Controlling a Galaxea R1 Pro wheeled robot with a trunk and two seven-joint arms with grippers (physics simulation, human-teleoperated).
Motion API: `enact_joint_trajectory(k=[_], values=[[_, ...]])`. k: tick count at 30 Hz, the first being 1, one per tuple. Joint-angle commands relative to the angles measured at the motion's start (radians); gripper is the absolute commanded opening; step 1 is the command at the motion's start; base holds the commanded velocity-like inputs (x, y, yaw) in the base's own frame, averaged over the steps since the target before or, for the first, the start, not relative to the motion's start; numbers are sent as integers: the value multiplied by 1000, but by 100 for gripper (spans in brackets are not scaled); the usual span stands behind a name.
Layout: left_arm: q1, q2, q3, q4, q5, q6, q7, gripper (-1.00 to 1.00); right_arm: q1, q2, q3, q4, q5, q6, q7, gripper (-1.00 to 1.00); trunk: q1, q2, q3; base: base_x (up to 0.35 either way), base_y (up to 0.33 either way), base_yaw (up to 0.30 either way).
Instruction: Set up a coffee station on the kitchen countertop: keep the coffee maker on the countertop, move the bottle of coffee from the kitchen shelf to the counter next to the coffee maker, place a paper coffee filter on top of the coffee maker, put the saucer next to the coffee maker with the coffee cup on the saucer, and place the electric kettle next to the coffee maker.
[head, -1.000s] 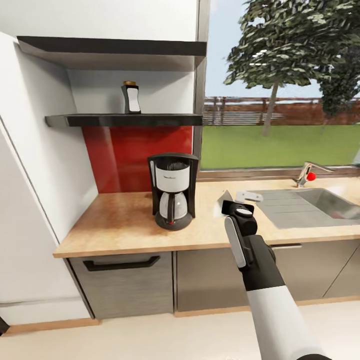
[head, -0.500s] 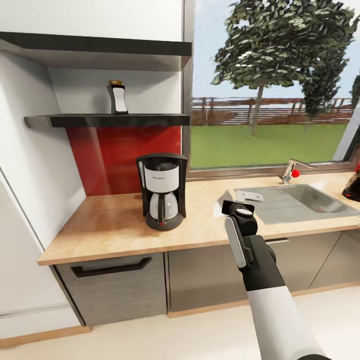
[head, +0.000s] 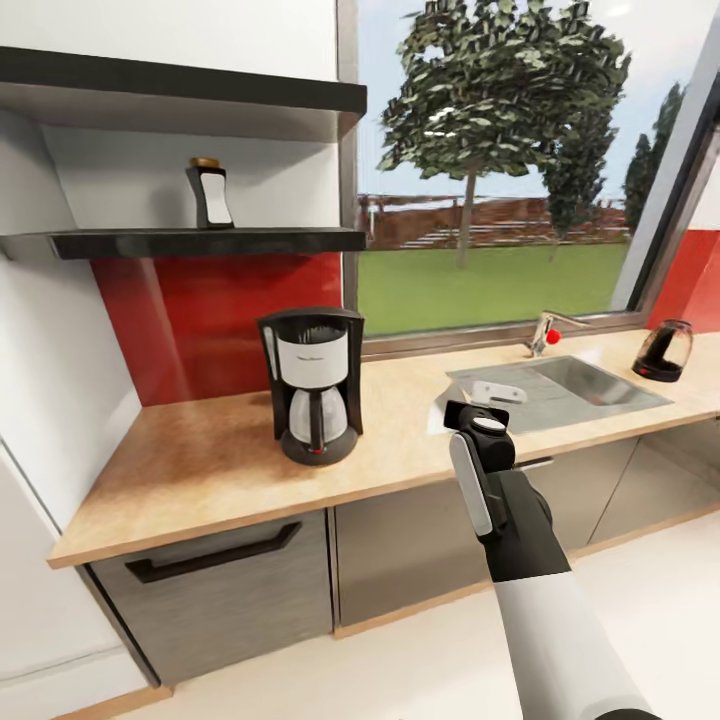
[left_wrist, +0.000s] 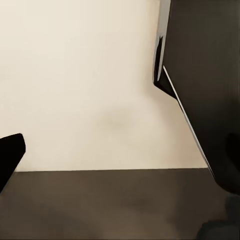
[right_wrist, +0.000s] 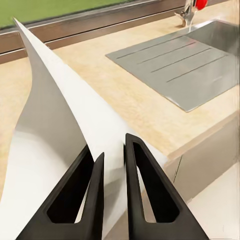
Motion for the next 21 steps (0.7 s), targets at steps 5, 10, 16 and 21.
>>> enact_joint_trajectory(k=[5, 10, 16, 21], values=[[0, 0, 3, 0, 1, 0, 1, 100, -1, 0, 2, 0, -14, 0, -12, -100, 1, -2, -2, 0, 304, -268], [0, 0, 3, 0, 0, 0, 1, 100, -1, 0, 2, 0, -14, 0, -12, -100, 1, -2, -2, 0, 307, -268], [0, 0, 3, 0, 0, 0, 1, 100, -1, 0, 2, 0, -14, 0, -12, -100, 1, -2, -2, 0, 316, -268], [1, 1, 3, 0, 0, 0, 2, 100, -1, 0, 2, 2, -13, 0, -12, -100, 1, -2, -2, 0, 332, -268]])
